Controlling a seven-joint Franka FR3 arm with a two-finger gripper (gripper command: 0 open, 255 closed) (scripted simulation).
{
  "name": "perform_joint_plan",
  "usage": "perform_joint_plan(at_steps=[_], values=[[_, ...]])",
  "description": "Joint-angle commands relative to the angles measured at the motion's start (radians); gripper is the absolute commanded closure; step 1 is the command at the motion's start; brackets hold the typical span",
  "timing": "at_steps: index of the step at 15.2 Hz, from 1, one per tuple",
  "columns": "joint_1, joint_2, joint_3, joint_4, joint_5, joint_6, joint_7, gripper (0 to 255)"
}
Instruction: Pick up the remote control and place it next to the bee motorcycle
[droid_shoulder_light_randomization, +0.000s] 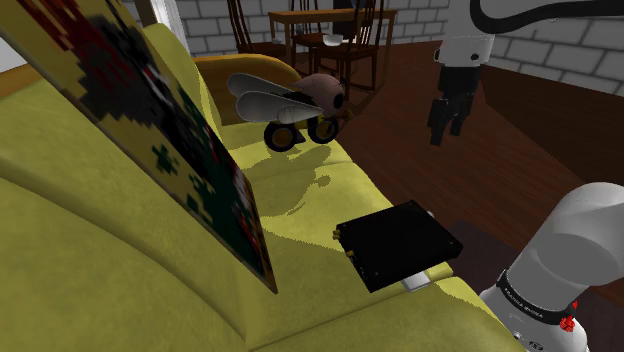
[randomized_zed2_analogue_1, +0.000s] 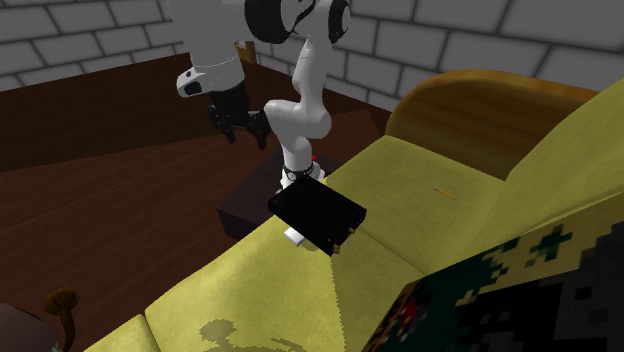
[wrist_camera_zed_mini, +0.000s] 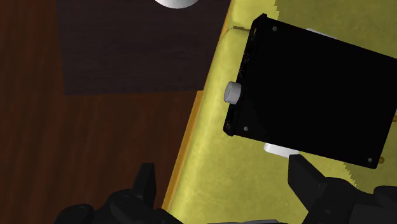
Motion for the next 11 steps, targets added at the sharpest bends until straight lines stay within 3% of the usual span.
perform_joint_plan(at_steps=[1,11], values=[[0.000,0.000,0.000,0.000,0.000,0.000,0.000,0],[0.047,0.050,0.206,-0.223,0.105,0.360,0.224,0]])
